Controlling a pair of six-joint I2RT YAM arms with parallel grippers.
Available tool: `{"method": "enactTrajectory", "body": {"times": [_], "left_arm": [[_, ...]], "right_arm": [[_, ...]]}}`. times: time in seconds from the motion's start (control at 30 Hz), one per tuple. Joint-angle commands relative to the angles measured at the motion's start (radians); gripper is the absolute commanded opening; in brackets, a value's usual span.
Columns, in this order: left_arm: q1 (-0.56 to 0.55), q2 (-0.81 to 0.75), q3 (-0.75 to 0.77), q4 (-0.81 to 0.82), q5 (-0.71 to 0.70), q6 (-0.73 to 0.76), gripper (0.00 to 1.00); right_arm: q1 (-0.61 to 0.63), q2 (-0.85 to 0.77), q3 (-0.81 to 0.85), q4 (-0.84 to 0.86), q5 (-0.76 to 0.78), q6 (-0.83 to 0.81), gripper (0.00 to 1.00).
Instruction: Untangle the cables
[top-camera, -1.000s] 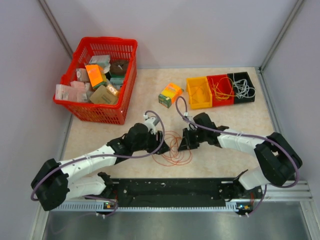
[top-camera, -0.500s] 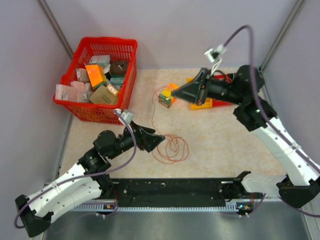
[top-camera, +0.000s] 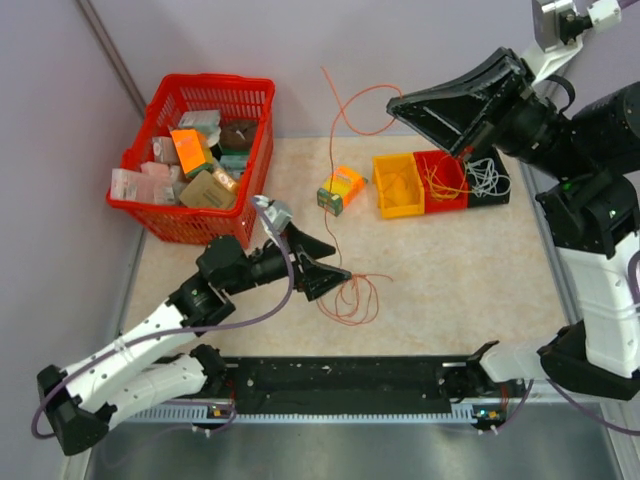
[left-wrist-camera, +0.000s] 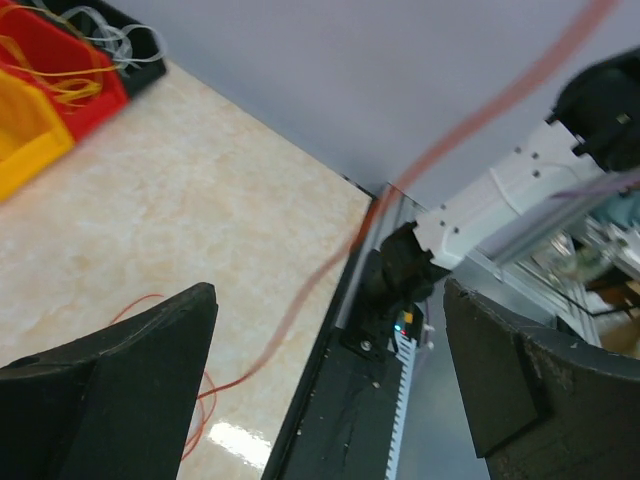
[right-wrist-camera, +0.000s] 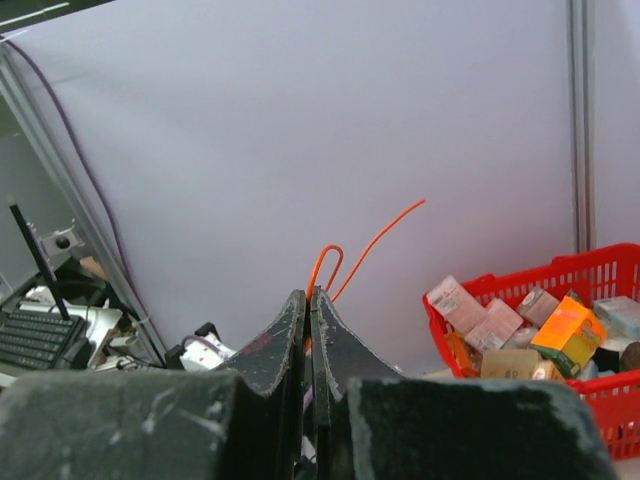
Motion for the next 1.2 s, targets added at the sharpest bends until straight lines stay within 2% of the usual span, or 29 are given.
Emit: {"method": "enactTrajectory", "body": {"times": [0.0,0.07,0.1,0.13,0.3,0.43,0.5,0.6,0.67,0.73,0.87,1.03,1.17], "left_arm": [[0.0,0.103,0.034,0.3,0.302,-0.045,0.99],[-0.001,0.149,0.055,0.393,0.35,-0.073,0.99],[-0.001,0.173,0.072,0.396,0.351,-0.081,0.93],[-0.001,0.193,0.093,0.391,0.356,-0.081,0.81],[-0.001,0.224,0.175,0.269,0.299,-0.024,0.0],[0.0,0.195,0.239,0.168,0.227,-0.006,0.0],[0.0,0.195,0.312,0.079,0.175,-0.006,0.0],[0.002,0.212,0.446,-0.081,0.016,-0.013,0.0],[0.005,0.232,0.518,-0.174,-0.096,-0.025,0.0],[0.008,0.253,0.564,-0.195,-0.164,-0.044,0.0],[0.011,0.301,0.642,-0.202,-0.228,-0.079,0.0],[0.011,0.318,0.687,-0.176,-0.294,-0.092,0.0],[0.011,0.362,0.784,-0.227,-0.278,-0.058,0.0]], "right_arm": [[-0.003,0.04,0.044,-0.034,0.009,0.001,0.0],[-0.003,0.036,0.033,-0.034,0.007,0.001,0.0],[-0.001,0.03,0.024,-0.034,0.009,0.0,0.0],[-0.003,0.022,0.012,-0.035,0.013,-0.005,0.0],[-0.001,-0.054,-0.089,-0.067,0.082,-0.077,0.0],[-0.004,-0.146,-0.244,-0.119,0.205,-0.205,0.0],[-0.003,-0.202,-0.388,-0.15,0.298,-0.282,0.0],[-0.003,-0.272,-0.636,-0.161,0.351,-0.376,0.0],[0.021,-0.314,-0.799,-0.112,0.354,-0.428,0.0],[0.074,-0.354,-0.977,-0.011,0.363,-0.427,0.0],[0.077,-0.332,-1.091,0.156,0.208,-0.333,0.0],[0.077,-0.317,-1.215,0.232,0.187,-0.287,0.0],[0.077,-0.338,-1.312,0.206,0.259,-0.311,0.01]]}}
